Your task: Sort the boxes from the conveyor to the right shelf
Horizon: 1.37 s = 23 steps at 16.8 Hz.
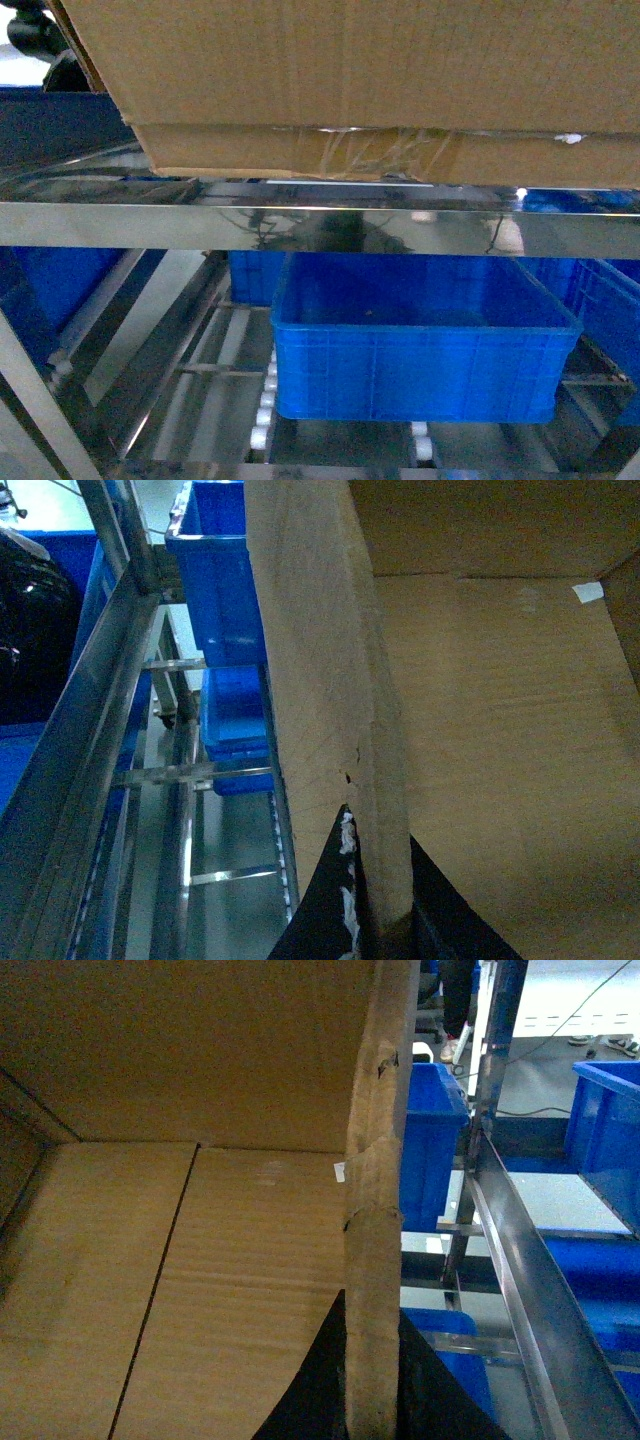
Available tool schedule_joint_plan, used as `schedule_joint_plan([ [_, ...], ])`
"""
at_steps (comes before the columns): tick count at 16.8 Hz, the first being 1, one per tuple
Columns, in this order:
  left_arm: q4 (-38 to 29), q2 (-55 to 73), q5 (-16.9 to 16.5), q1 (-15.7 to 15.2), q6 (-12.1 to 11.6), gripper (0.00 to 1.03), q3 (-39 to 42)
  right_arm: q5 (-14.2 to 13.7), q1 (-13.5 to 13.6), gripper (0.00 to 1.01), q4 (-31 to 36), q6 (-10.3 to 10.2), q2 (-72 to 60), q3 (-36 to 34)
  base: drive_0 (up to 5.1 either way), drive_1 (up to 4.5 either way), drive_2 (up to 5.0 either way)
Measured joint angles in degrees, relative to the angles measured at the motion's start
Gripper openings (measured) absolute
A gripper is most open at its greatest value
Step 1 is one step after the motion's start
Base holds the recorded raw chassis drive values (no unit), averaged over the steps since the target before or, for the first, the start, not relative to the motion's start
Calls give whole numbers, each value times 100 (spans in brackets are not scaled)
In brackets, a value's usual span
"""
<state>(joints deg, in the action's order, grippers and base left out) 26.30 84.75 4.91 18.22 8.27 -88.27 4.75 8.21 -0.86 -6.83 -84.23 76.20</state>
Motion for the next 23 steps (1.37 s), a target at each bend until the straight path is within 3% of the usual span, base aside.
schedule_joint_plan([
  [5, 2, -15, 0, 0, -13, 2, 0, -4, 2, 4, -9, 2, 17, 0, -8, 423, -439],
  [23, 374, 411, -199, -107, 79, 2, -116, 153, -72, 4, -304, 39, -321, 33, 0, 0, 0],
])
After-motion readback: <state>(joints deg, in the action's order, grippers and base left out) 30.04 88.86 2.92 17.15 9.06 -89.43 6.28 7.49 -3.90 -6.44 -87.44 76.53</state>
